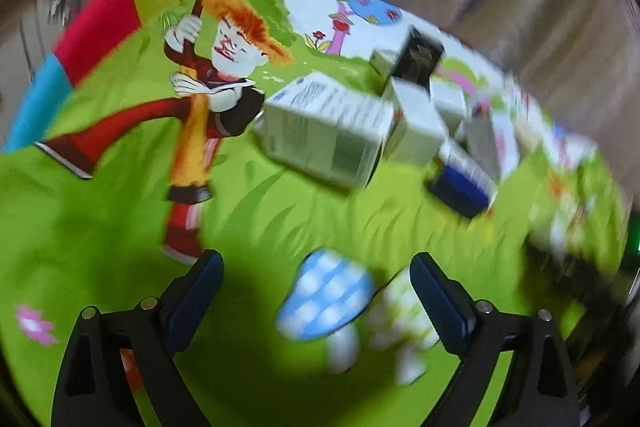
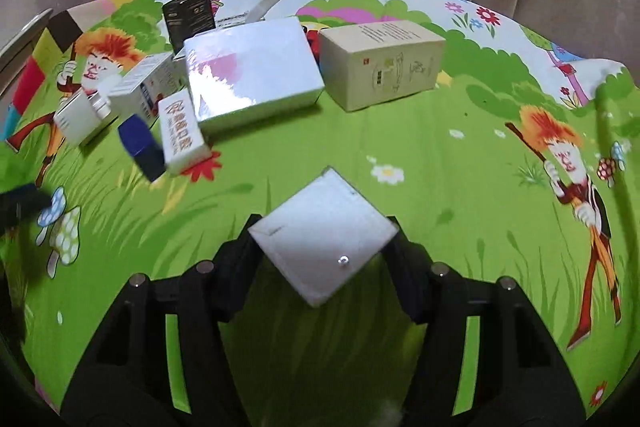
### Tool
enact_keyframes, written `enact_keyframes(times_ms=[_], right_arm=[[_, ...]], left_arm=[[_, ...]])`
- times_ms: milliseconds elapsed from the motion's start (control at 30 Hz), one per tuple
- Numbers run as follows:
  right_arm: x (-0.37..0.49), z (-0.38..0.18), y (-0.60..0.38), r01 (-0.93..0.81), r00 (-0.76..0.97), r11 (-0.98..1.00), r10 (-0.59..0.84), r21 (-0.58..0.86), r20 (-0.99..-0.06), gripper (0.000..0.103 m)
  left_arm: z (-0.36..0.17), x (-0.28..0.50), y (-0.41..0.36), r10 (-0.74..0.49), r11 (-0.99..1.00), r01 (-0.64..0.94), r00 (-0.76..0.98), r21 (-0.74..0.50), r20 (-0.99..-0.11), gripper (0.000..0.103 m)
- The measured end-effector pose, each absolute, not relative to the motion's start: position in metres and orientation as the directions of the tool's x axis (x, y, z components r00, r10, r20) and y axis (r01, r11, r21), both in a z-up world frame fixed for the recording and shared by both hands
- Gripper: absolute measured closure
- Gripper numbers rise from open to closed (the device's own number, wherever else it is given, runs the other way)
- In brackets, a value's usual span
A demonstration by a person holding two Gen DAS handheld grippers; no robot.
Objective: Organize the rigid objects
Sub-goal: 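Grasp the white medicine box with blue text with the left gripper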
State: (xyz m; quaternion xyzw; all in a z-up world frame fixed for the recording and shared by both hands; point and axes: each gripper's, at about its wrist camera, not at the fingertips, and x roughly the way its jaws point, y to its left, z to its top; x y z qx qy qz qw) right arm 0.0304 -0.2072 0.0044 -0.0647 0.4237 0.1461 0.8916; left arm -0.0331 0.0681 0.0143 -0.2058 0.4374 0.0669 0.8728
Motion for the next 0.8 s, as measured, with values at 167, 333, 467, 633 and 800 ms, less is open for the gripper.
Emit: enact_keyframes(times_ms=[167, 333, 467, 633, 800], right_arm=[[0.034, 0.005, -0.206, -0.317, 0.598, 0.948, 0.201, 0.001, -0.776, 0.040], [0.033, 0.005, -0.206, -0.317, 0.599, 0.949, 0.200, 0.000, -0.776, 0.040], [0.033, 0.005, -0.206, -0.318, 0.597, 0.948, 0.205, 0.006, -0.776, 0.039], [0.033, 0.005, -0.206, -0.318, 0.596, 0.948, 0.212, 0.014, -0.775, 0.039], [0.033, 0.004, -0.206, -0.320, 0.596, 0.947, 0.212, 0.014, -0.774, 0.038]], left_arm=[[0.034, -0.006, 0.084, -0.063, 0.723, -0.469, 0.685, -0.506, -0.725, 0.008], [0.034, 0.041, 0.102, 0.025, 0.669, -0.610, 0.589, -0.424, -0.807, 0.008], [0.017, 0.051, 0.097, 0.020, 0.739, -0.582, 0.524, -0.341, -0.851, 0.018], [0.023, 0.001, 0.105, -0.003, 0.769, -0.508, 0.604, -0.388, -0.797, 0.056], [0.031, -0.040, 0.103, -0.056, 0.845, -0.385, 0.626, -0.371, -0.778, 0.058]])
